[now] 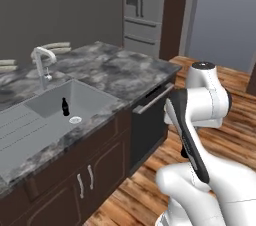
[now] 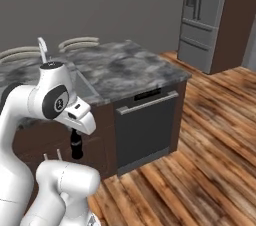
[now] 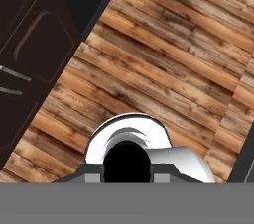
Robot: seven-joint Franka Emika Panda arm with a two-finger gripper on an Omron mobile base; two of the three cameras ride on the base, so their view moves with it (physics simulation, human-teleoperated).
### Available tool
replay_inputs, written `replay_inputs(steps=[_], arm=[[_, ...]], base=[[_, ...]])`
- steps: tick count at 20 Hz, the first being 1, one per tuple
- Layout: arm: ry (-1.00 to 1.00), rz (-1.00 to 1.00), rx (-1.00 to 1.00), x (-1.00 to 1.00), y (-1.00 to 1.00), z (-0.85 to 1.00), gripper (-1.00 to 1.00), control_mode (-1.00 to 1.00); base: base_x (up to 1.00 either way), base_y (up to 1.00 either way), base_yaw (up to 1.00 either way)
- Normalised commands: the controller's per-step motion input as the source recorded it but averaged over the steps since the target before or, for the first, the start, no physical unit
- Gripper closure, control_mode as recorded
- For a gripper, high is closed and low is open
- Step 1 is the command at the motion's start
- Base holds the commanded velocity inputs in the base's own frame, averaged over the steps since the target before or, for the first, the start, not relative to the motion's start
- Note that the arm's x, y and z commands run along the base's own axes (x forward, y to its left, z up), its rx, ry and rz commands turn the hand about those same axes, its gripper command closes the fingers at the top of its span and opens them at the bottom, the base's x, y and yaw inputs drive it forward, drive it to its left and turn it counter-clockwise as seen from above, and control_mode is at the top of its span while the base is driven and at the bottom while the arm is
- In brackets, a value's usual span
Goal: Place the large bottle from the dining counter next to the other large bottle outside the sink, and place the small bottle from the dining counter next to the other small bottle inside the sink.
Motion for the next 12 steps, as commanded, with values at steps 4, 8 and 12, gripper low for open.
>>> replay_inputs(steps=[4, 8, 12], arm=[[0.0, 0.0, 0.0, 0.0, 0.0, 0.0, 1.0, 1.0], [0.0, 0.0, 0.0, 0.0, 0.0, 0.0, 1.0, 1.0], [0.0, 0.0, 0.0, 0.0, 0.0, 0.0, 1.0, 1.0]], base=[[0.68, 0.0, 0.16], [0.75, -0.06, 0.14], [0.66, -0.05, 0.11]])
